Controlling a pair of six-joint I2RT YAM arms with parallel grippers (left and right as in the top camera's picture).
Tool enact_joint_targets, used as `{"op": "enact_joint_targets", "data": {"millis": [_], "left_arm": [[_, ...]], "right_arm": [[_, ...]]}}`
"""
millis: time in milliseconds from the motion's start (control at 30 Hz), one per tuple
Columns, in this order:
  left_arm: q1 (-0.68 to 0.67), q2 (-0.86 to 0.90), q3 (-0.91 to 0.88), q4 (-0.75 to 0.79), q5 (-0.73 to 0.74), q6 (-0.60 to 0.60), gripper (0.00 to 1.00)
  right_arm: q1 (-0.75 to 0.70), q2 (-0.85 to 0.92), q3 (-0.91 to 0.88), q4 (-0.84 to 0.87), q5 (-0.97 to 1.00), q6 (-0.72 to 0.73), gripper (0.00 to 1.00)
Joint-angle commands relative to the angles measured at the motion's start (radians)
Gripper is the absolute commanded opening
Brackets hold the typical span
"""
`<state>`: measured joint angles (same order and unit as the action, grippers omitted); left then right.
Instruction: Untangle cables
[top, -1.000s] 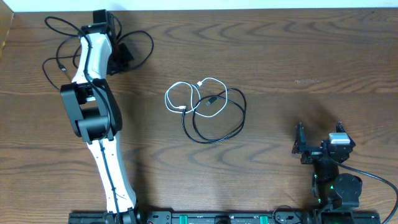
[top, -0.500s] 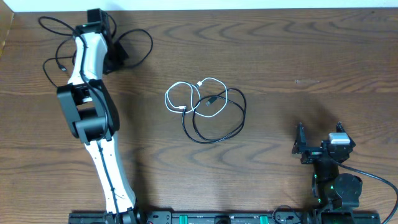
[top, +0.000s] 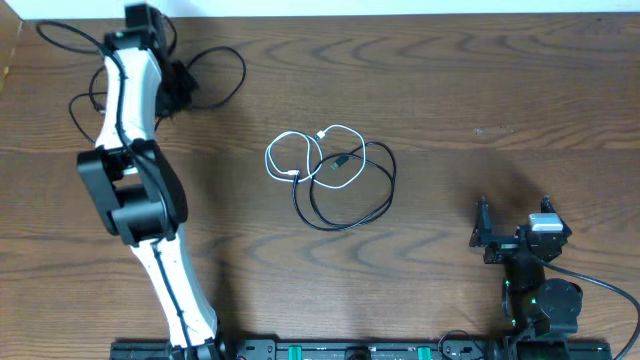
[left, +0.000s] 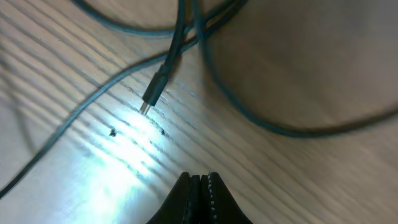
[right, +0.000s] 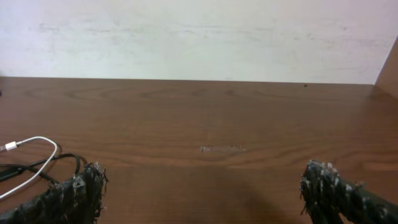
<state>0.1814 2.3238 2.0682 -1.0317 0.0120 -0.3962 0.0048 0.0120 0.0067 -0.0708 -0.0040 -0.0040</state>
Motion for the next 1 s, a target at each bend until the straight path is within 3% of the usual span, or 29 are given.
{"op": "enact_joint_targets", "data": {"millis": [0, 567, 733, 833, 967], "left_arm": [[0.020, 0.065, -0.032, 0.019, -0.035, -0.029, 0.07], [0.154, 0.188, -0.035, 0.173, -0.058, 0.004, 0.07], [0.195, 0.193, -0.031, 0.280, -0.072, 0.131, 0.08], [0.220, 0.193, 0.020, 0.281, -0.182, 0.135, 0.08], [0.248, 0.165, 0.120, 0.251, -0.177, 0.164, 0.07]], "right_arm": [[0.012, -0.003, -0.002, -0.005, 0.001, 0.014, 0.99], [0.012, -0.002, -0.002, -0.005, 0.001, 0.014, 0.99], [0.012, -0.002, -0.002, -0.005, 0.001, 0.014, 0.99], [0.012, -0.002, -0.002, -0.005, 0.001, 0.014, 0.99], [0.012, -0.002, -0.002, -0.005, 0.001, 0.014, 0.99]]}}
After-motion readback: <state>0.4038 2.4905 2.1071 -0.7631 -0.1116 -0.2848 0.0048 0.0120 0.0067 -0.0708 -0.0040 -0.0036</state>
